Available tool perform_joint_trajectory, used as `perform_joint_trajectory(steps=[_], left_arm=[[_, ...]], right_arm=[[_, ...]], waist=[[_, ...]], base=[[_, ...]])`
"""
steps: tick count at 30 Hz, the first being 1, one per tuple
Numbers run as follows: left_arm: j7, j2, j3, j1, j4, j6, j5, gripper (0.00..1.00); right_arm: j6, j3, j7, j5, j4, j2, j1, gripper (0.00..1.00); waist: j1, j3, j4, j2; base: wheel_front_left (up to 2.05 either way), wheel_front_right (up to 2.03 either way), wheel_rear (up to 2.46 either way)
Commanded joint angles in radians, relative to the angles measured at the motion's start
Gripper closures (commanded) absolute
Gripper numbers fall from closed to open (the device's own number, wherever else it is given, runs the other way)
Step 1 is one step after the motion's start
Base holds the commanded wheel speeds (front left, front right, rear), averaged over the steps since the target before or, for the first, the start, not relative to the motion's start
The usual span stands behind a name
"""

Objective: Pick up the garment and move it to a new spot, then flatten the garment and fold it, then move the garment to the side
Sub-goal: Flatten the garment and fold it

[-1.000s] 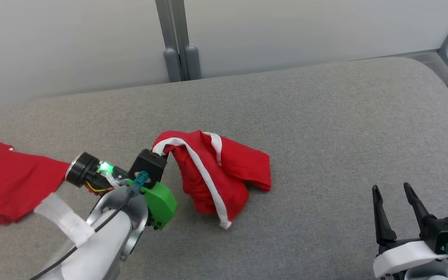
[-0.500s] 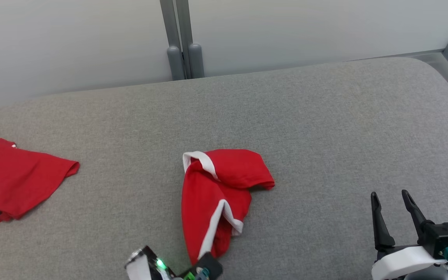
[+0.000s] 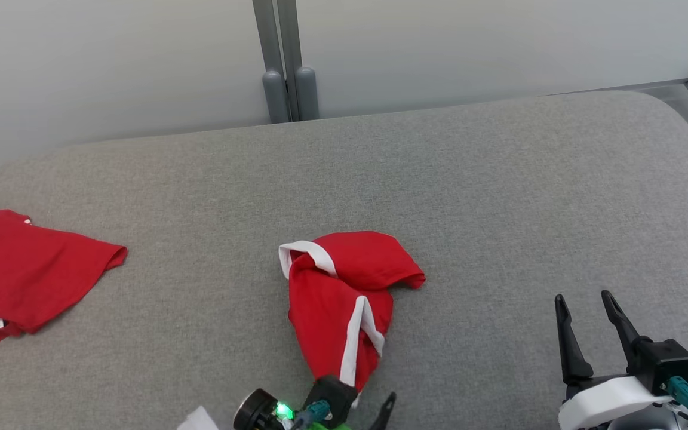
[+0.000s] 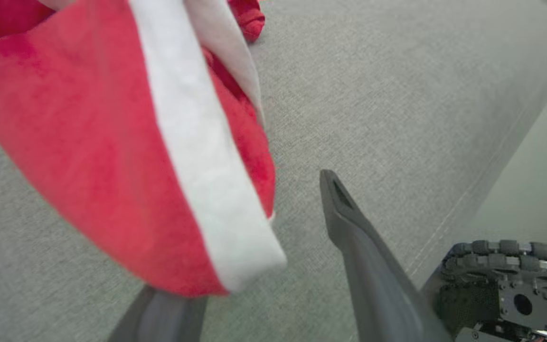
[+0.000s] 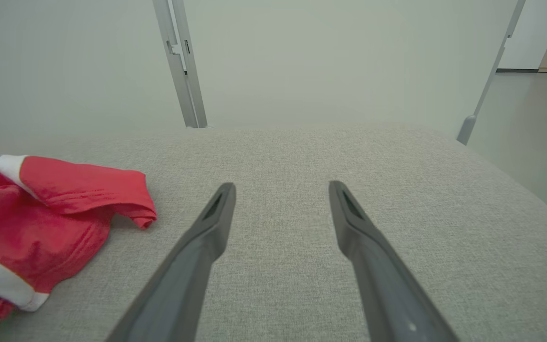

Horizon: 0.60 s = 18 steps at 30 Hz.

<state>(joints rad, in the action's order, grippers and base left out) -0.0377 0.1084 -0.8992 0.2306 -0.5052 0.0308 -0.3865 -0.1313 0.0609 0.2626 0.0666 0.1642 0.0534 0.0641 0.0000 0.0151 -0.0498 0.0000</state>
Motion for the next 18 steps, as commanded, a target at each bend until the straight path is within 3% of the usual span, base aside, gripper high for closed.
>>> perform_joint_trajectory(steps=[1, 4, 10, 12, 18], left_arm=[[-0.021, 0.006, 0.015, -0.024, 0.036, -0.017, -0.026, 0.00], [-0.056, 0.044, 0.075, -0.077, 0.160, -0.038, -0.106, 0.00], [-0.074, 0.122, 0.205, -0.141, 0.394, 0.043, -0.181, 0.00], [-0.071, 0.155, 0.227, -0.155, 0.430, 0.066, -0.175, 0.00], [-0.080, 0.182, 0.234, -0.172, 0.448, 0.093, -0.156, 0.00]], right_arm=[[0.001, 0.005, 0.003, 0.004, 0.000, 0.003, 0.014, 0.00], [0.001, 0.015, 0.003, 0.007, 0.001, 0.002, 0.024, 0.00], [0.001, 0.024, 0.003, 0.004, 0.004, 0.002, 0.032, 0.00], [0.001, 0.017, 0.003, 0.002, 0.005, 0.001, 0.024, 0.00], [0.001, 0.006, 0.003, 0.004, 0.005, 0.001, 0.013, 0.00]], waist=[[0.0000, -0.003, -0.004, 0.0000], [0.0000, -0.009, -0.004, 0.0000], [0.0000, -0.021, 0.005, 0.0000], [0.0000, -0.023, 0.005, 0.0000], [0.0000, -0.024, 0.001, 0.0000]], base=[[0.00, 0.00, 0.00], [0.00, 0.00, 0.00], [0.00, 0.00, 0.00], [0.00, 0.00, 0.00], [0.00, 0.00, 0.00]])
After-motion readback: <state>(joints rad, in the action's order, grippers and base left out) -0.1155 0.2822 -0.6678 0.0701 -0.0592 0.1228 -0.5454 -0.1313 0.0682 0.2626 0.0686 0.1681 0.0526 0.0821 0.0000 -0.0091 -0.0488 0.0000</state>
